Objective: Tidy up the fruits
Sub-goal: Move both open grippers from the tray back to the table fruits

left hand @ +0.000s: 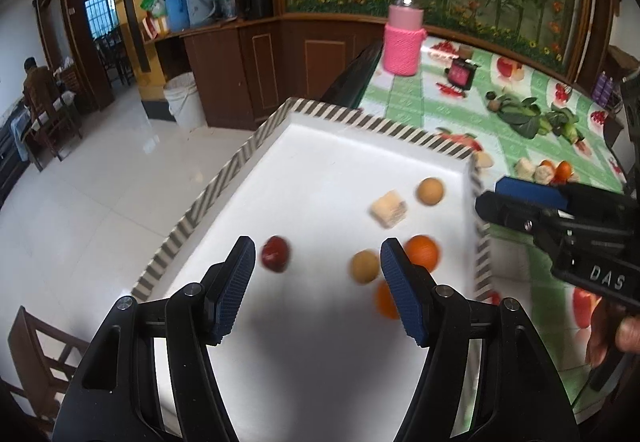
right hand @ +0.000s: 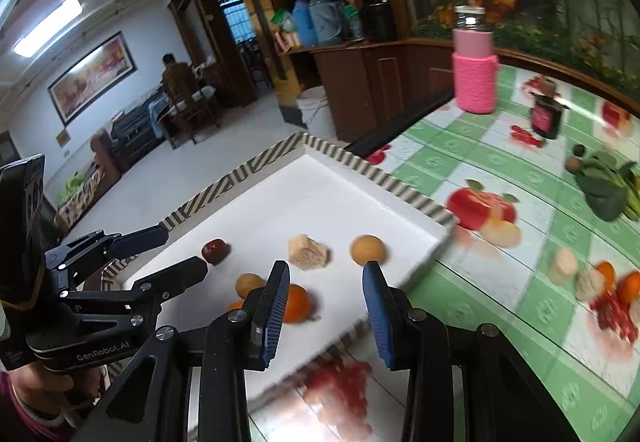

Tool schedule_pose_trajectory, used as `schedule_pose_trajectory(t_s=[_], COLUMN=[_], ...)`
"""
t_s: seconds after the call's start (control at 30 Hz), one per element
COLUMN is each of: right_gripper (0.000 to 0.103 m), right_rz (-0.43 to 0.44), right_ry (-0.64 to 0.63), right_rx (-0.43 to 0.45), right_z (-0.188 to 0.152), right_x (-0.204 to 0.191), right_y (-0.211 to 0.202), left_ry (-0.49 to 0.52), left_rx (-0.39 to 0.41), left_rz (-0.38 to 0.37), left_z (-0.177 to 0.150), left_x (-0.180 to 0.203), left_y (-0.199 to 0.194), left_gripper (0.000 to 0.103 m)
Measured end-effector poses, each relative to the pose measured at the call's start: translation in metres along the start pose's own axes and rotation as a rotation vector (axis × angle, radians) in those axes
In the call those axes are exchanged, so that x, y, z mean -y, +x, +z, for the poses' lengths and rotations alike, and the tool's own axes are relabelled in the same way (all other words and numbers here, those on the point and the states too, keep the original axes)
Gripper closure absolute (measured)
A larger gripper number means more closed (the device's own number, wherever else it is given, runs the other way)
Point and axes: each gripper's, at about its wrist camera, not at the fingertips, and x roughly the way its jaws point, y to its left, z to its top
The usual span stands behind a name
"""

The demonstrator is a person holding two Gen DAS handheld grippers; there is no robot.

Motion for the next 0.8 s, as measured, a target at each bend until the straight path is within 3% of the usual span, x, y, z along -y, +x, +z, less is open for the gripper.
schedule_pose_trajectory(t_s=[0.27,0.8], right_gripper=[0.066,0.066], right_rz=[-0.072,-0.265], right_ry=[0.061,0.182], right_rx=[0.042,0.060], right_z=[-0.022,-0.064], right_x=[0.031,0.112], right_y=[-0.040,-0.105], left_ry=[0.057,0.170], left_rx=[0.054,0.063], left_rz=[-0.040,-0.151], left_z=[0.007,0.020], left_x=[0.051,0.151], left_y=[-0.010,-0.003], left_gripper=[0.037,0.037])
